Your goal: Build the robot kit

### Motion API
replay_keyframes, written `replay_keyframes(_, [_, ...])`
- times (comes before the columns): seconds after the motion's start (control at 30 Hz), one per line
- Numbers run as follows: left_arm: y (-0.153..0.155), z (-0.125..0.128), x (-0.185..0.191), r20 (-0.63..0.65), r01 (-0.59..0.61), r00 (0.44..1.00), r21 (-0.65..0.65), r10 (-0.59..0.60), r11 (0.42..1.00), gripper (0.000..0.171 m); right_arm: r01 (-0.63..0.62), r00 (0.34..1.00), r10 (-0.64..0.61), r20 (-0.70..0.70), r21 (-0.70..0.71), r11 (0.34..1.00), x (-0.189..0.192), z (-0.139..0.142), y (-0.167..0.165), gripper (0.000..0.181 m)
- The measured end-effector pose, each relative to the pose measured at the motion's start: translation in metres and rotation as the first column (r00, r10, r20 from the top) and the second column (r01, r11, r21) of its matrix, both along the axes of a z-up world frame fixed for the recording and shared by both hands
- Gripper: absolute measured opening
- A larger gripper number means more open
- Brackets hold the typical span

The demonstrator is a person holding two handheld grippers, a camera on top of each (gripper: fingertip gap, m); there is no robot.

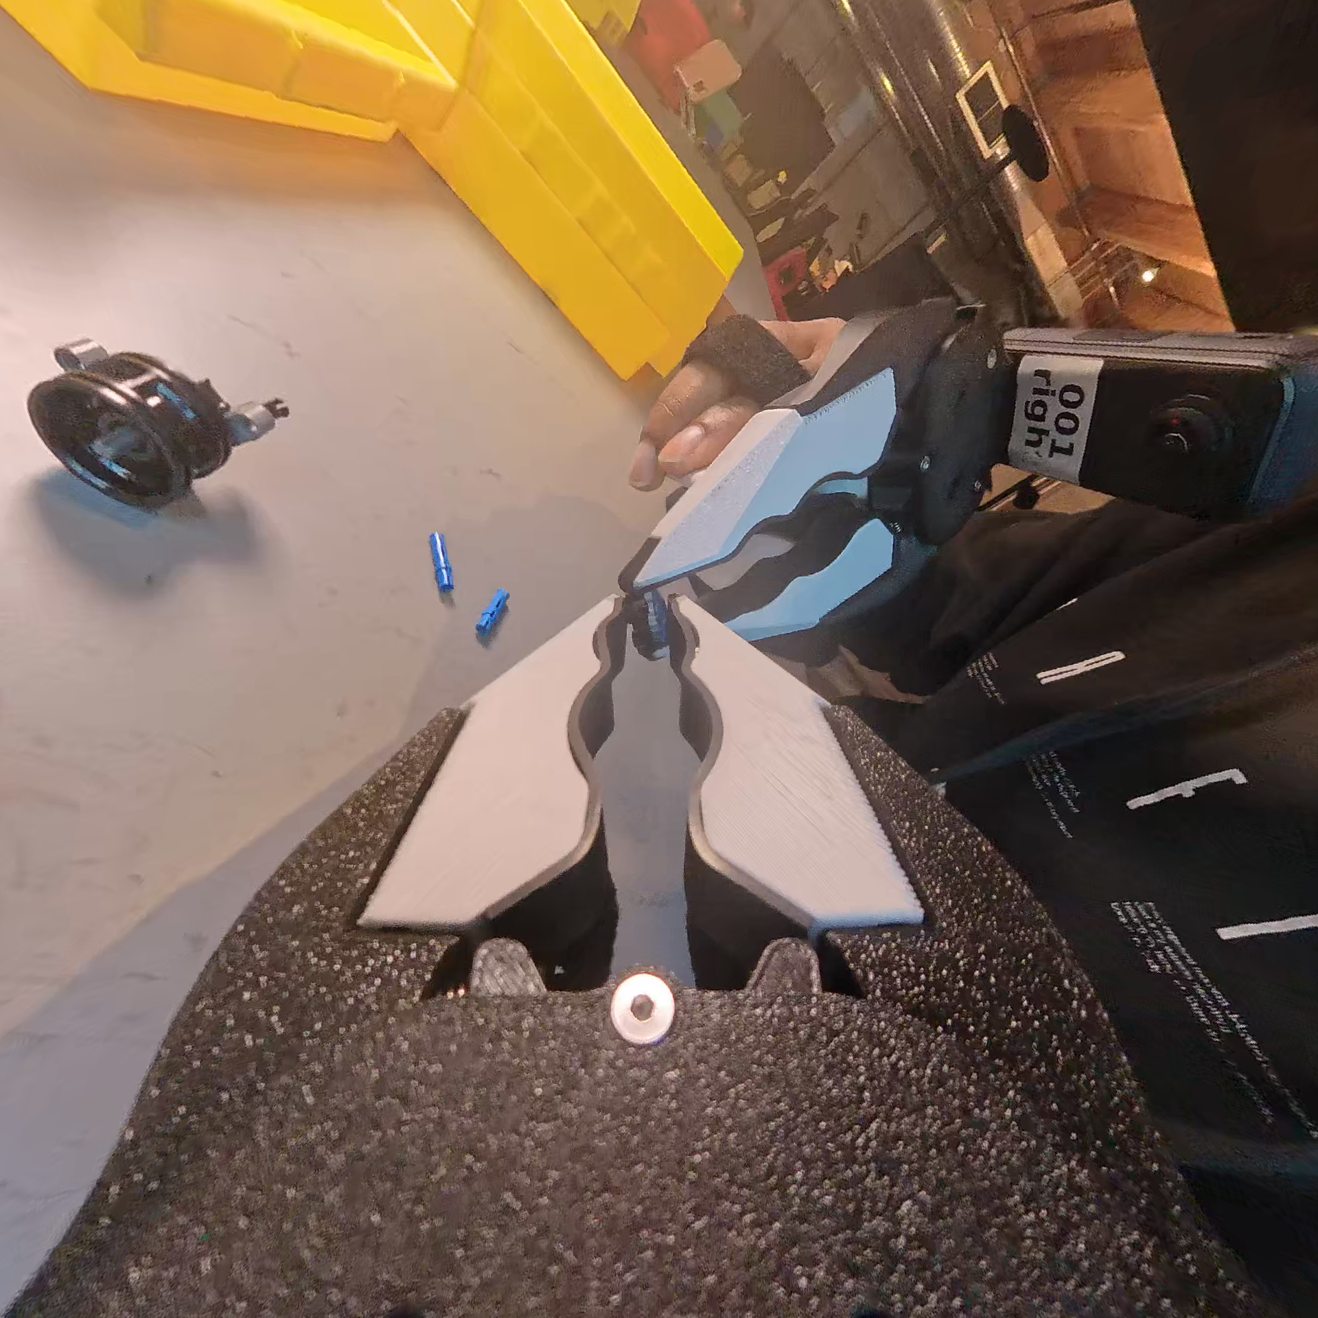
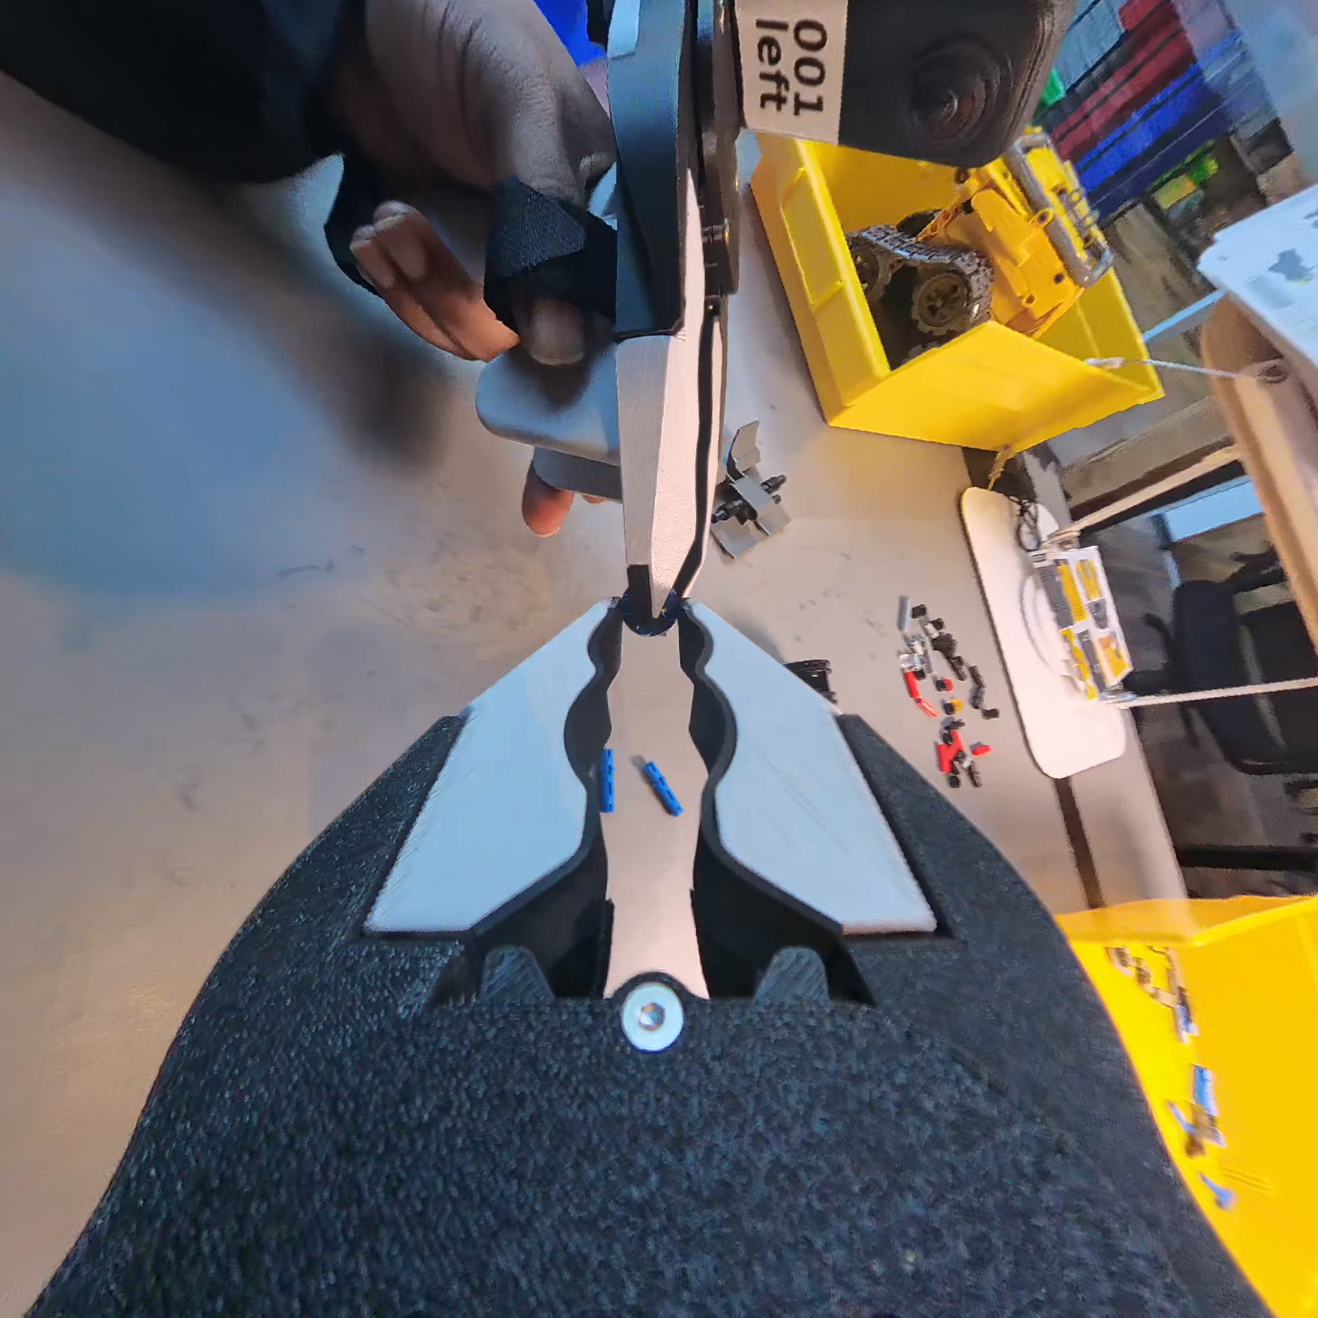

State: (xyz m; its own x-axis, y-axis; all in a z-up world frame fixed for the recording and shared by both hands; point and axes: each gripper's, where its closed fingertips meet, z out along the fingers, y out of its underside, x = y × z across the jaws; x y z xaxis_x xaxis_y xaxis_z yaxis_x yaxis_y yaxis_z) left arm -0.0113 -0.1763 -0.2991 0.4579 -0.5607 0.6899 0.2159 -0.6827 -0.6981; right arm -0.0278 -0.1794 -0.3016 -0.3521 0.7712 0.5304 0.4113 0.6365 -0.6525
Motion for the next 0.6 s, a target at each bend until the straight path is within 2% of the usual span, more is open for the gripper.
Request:
replay_keyframes(0.1, [-0.002,0.013,0.0,-0.036,0.009,0.999,0.121,-0.004,0.993,0.009,-0.009,0.997,0.009,-0.074,0.004,1.0,-0.001,0.012,-0.001,0.016])
replay_keyframes(0.17, [-0.004,0.022,0.001,-0.105,0.02,0.994,0.241,0.006,0.97,0.009,-0.044,0.991,0.027,-0.133,-0.127,0.991,0.0,0.025,-0.005,0.018])
replay_keyframes(0.27, [-0.01,0.035,0.005,-0.222,0.054,0.974,0.408,0.042,0.911,0.009,-0.144,0.976,0.058,-0.212,-0.416,0.898,0.008,0.047,-0.012,0.027])
replay_keyframes(0.33, [-0.015,0.041,0.01,-0.274,0.082,0.96,0.488,0.063,0.869,0.009,-0.2,0.967,0.078,-0.243,-0.529,0.825,0.014,0.054,-0.013,0.027])
replay_keyframes(0.6, [-0.03,0.059,0.025,-0.331,0.141,0.938,0.641,0.106,0.754,0.008,-0.357,0.93,0.181,-0.321,-0.662,0.659,0.029,0.066,-0.029,0.024])
